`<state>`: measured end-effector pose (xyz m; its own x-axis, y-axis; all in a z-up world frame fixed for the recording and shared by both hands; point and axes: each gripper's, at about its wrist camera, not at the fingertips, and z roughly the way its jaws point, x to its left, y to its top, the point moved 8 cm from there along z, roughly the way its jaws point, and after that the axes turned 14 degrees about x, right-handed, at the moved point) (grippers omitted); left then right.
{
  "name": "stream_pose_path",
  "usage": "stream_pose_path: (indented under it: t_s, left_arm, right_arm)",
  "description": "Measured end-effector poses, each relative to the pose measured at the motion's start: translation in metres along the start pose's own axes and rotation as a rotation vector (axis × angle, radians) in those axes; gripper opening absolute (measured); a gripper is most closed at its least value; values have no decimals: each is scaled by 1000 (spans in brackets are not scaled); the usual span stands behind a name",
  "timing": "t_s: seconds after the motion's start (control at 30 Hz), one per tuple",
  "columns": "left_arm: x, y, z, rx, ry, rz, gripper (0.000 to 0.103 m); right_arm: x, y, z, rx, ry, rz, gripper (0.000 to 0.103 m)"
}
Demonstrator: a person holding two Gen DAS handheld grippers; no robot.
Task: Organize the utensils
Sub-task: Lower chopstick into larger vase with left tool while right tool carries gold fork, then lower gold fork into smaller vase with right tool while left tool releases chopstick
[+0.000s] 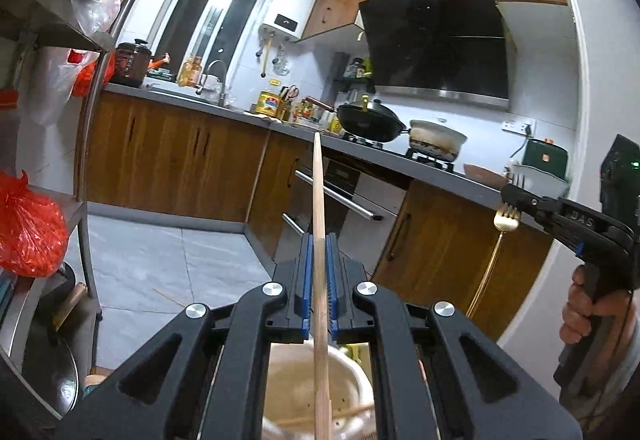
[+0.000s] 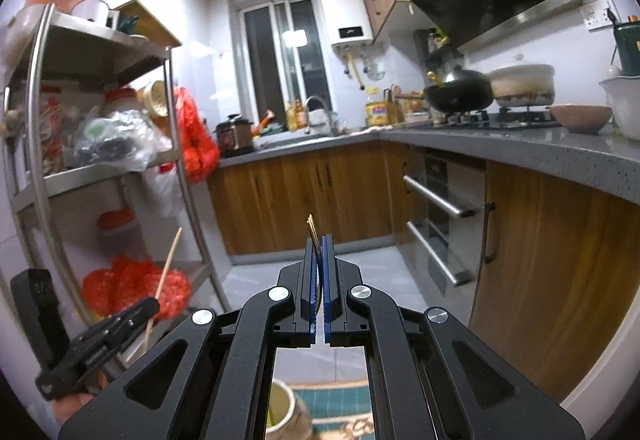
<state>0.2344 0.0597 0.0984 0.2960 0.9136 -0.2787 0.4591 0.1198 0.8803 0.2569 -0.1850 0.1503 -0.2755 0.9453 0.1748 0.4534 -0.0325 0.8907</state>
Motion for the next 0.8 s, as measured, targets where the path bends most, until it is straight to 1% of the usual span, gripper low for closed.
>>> stream_pose_path:
  t_s: [0.13,0.27,0.4,0.53,0.67,0.8]
  left_arm:
    - [3,-1,15,-10,40,1,6]
    - [9,-5,27,6,51,-2,6]
    - [5,-17,33,31,51,39,6]
    - [5,-29,32,46,45,45,6]
    - [7,-32,31,59,41,44,6]
    - [8,-32,28,64,53,54,7]
  right_arm:
    - [-8,-3,14,-20,-50,11,3]
    - [-12,-12,30,3,-62,18,4]
    - [-3,-27,49,47,-63,-42,4]
    - [13,-41,62,91,-41,-113,4]
    - [30,-50,73,123,-23,-201,4]
    - [36,-54,87,157,-5,-229,4]
